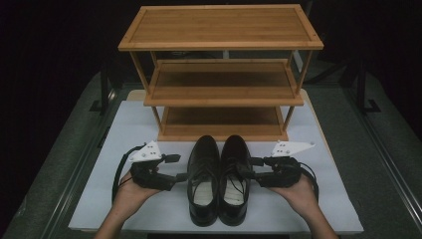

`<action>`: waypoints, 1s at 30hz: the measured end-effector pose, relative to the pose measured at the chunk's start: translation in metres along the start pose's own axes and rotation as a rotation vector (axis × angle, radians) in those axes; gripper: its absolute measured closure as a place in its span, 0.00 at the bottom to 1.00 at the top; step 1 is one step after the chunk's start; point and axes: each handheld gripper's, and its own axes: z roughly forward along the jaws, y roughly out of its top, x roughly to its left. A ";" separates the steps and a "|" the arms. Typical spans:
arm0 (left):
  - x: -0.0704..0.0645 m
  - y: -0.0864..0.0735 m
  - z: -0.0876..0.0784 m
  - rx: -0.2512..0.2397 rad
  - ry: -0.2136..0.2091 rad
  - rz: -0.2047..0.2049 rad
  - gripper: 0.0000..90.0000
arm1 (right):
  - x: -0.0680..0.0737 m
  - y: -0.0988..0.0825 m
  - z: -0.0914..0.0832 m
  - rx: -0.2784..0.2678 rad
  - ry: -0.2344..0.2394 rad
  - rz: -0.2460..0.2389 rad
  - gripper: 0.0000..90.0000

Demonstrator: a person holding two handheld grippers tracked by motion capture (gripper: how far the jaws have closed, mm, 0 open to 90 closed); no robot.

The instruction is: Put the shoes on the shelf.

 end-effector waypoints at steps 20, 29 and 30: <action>0.003 0.005 0.038 0.037 0.008 0.030 0.37 | -0.006 -0.002 0.022 0.036 -0.017 -0.003 0.56; -0.004 0.002 0.041 0.078 -0.022 0.045 0.47 | -0.001 -0.003 0.025 0.056 -0.026 -0.018 0.56; -0.004 0.002 0.041 0.079 -0.029 0.044 0.50 | -0.002 -0.004 0.025 0.058 -0.027 -0.015 0.58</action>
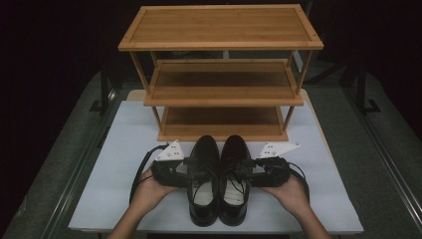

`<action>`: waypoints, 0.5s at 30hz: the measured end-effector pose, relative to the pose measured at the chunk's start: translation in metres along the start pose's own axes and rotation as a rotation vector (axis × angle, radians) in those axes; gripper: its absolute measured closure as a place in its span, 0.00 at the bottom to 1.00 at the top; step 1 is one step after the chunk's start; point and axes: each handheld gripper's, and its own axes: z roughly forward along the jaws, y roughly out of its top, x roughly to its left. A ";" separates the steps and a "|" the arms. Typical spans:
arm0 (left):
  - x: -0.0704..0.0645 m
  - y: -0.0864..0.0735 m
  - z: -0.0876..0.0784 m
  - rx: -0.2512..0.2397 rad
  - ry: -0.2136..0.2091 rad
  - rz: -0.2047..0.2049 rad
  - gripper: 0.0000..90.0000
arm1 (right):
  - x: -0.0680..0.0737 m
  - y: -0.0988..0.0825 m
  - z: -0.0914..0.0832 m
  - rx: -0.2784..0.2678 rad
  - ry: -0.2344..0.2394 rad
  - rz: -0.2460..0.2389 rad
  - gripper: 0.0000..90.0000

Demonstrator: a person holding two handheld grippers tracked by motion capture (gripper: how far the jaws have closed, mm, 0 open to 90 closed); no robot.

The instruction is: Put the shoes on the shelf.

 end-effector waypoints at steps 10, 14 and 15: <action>-0.004 0.002 -0.001 0.036 -0.004 0.001 0.75 | 0.001 -0.002 0.003 0.008 0.037 0.015 0.75; -0.006 0.003 -0.003 0.045 0.005 0.011 0.88 | 0.003 -0.002 0.003 0.010 0.039 0.017 0.86; -0.007 0.002 -0.003 0.043 0.011 0.009 0.90 | 0.004 -0.002 0.003 0.011 0.033 0.012 0.89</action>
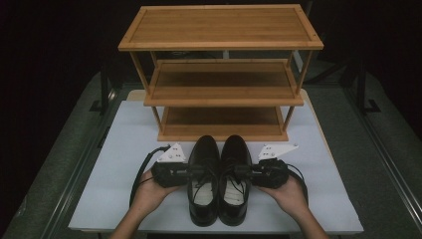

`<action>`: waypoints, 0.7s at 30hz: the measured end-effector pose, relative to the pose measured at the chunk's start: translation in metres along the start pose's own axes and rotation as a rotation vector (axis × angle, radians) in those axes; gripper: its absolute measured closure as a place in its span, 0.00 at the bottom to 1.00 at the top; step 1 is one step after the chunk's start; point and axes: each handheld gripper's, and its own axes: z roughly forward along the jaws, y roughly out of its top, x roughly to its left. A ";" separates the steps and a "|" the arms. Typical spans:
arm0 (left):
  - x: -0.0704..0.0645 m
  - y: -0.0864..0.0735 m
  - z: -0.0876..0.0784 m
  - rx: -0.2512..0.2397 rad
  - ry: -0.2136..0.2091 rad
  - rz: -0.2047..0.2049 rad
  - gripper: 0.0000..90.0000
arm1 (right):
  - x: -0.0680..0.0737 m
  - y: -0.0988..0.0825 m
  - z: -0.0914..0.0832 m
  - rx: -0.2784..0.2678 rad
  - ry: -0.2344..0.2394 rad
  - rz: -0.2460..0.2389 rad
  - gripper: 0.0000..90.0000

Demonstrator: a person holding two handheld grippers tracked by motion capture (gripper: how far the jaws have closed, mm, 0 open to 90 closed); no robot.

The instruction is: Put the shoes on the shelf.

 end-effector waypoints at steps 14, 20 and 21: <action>-0.003 0.002 -0.010 -0.030 0.080 -0.019 0.98 | -0.001 0.000 -0.010 -0.033 -0.052 -0.001 0.96; 0.000 0.001 -0.020 -0.054 0.108 -0.034 0.98 | -0.005 0.000 -0.017 -0.056 -0.080 0.010 0.97; 0.001 0.001 -0.021 -0.061 0.111 -0.040 0.98 | -0.005 0.000 -0.018 -0.064 -0.082 0.014 0.97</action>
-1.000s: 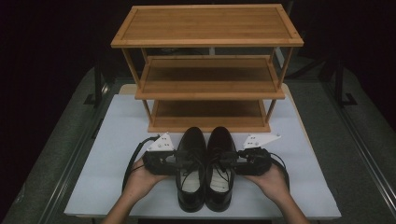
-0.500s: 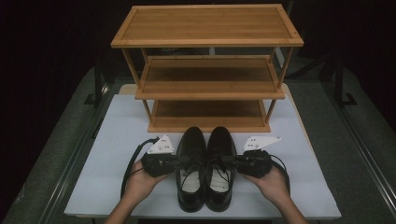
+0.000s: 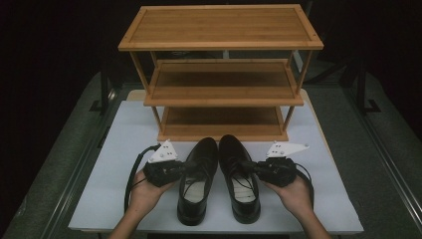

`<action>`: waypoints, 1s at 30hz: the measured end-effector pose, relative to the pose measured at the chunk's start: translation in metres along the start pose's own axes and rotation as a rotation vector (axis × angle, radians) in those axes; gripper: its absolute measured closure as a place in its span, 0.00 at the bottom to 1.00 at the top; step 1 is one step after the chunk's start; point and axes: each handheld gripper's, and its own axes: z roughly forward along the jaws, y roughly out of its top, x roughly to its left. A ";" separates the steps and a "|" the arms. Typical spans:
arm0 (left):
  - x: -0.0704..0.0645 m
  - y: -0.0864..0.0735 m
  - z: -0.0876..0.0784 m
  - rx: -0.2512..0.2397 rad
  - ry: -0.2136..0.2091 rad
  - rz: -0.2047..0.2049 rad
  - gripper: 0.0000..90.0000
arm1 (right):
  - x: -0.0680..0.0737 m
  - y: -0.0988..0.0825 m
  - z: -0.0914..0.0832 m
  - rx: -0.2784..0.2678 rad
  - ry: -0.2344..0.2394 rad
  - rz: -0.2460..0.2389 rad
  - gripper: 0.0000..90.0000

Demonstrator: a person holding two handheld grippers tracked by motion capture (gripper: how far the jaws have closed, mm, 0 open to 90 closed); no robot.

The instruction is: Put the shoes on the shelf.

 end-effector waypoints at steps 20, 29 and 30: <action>0.017 0.024 -0.014 -0.078 0.059 -0.012 0.98 | -0.016 0.019 -0.010 -0.068 -0.029 0.021 0.98; 0.036 0.036 0.001 -0.078 0.099 -0.025 0.98 | -0.040 0.036 -0.004 -0.098 -0.079 0.038 0.98; 0.039 0.037 0.003 -0.081 0.101 -0.025 0.98 | -0.043 0.038 -0.003 -0.101 -0.086 0.038 0.98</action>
